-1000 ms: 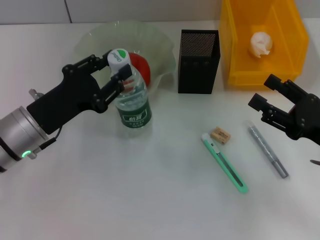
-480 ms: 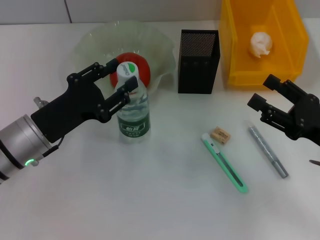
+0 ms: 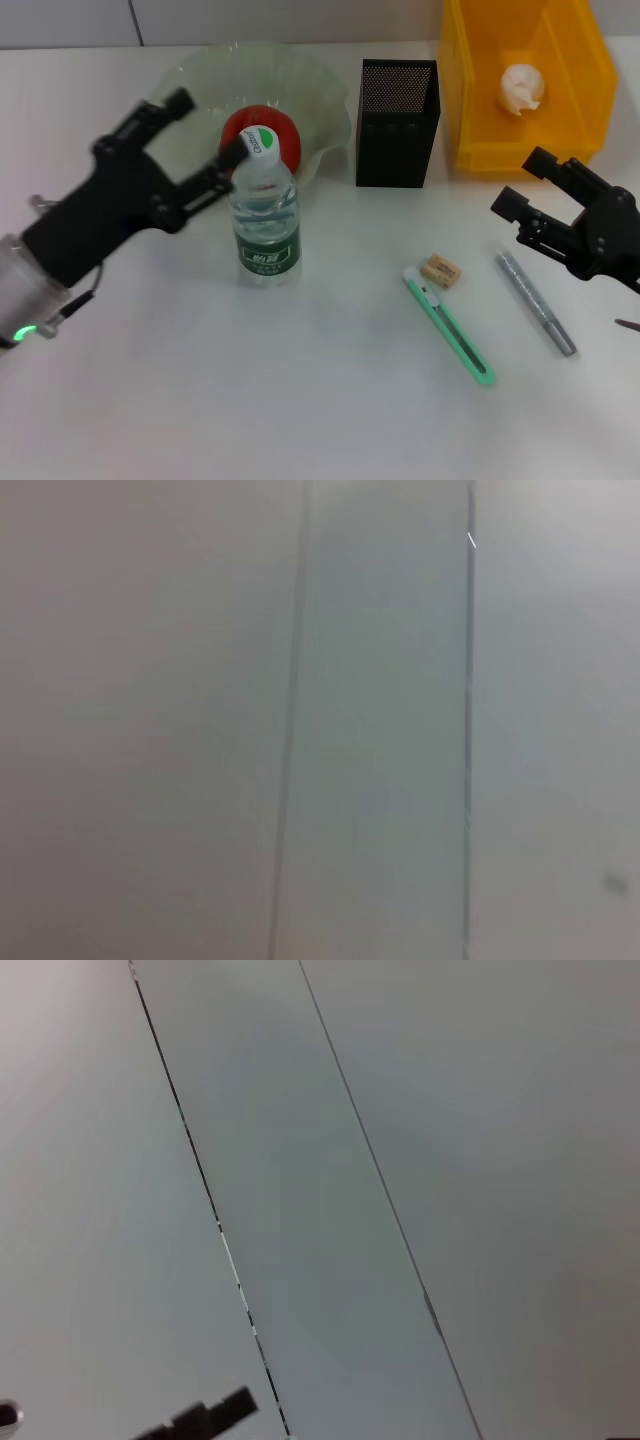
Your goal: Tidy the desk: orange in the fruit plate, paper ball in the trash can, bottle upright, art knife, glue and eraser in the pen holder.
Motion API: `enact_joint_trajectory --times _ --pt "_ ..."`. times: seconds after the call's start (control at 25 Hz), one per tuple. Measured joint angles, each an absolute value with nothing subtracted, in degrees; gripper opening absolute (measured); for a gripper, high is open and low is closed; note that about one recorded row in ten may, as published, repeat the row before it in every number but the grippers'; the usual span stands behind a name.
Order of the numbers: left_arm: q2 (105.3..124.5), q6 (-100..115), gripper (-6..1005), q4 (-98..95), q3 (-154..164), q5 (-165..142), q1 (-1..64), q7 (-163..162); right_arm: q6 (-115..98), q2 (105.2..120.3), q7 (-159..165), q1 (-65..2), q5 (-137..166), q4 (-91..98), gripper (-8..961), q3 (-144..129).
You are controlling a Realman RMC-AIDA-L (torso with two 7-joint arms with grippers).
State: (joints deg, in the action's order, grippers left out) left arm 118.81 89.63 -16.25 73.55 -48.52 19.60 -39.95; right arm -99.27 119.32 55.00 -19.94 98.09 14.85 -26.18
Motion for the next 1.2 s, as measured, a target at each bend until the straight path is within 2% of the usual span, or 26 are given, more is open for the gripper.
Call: enact_joint_trajectory --times 0.2,0.28,0.44,0.56,0.6,0.72,0.8,1.04,1.2 --pt "117.77 95.2 854 -17.3 71.7 -47.1 16.5 -45.3 -99.9 118.96 56.8 -20.9 98.1 16.0 845 -25.6" --pt "116.39 96.5 851 -18.2 71.8 -49.5 15.8 -47.0 -100.4 118.79 60.2 -21.5 98.2 18.4 845 -25.8" --pt "111.97 98.7 846 -20.2 72.0 -61.0 16.2 -53.8 -101.3 118.19 71.5 -22.7 99.4 27.1 845 -27.6" --pt "109.98 100.4 846 -23.8 71.6 -71.1 16.4 -58.3 -103.3 116.81 88.0 -23.7 102.6 41.2 845 -32.3" --pt "109.98 100.4 846 -23.8 71.6 -71.1 16.4 -58.3 -103.3 116.81 88.0 -23.7 102.6 41.2 845 -32.3" --pt "109.67 100.6 846 -26.3 70.0 -77.2 16.3 -61.0 -108.1 115.38 101.3 -25.1 105.6 52.3 845 -35.6" --pt "109.9 100.6 846 -26.5 69.2 -78.7 16.3 -61.4 -112.0 114.98 112.0 -26.9 107.5 63.1 845 -38.0" --pt "110.65 99.8 846 -26.6 68.7 -79.3 16.2 -61.0 -111.9 115.25 129.2 -30.4 116.0 76.7 845 -46.0" --pt "111.09 99.0 846 -26.6 68.7 -79.4 16.6 -61.0 -111.7 115.58 142.8 -36.5 124.5 78.2 845 -53.8"
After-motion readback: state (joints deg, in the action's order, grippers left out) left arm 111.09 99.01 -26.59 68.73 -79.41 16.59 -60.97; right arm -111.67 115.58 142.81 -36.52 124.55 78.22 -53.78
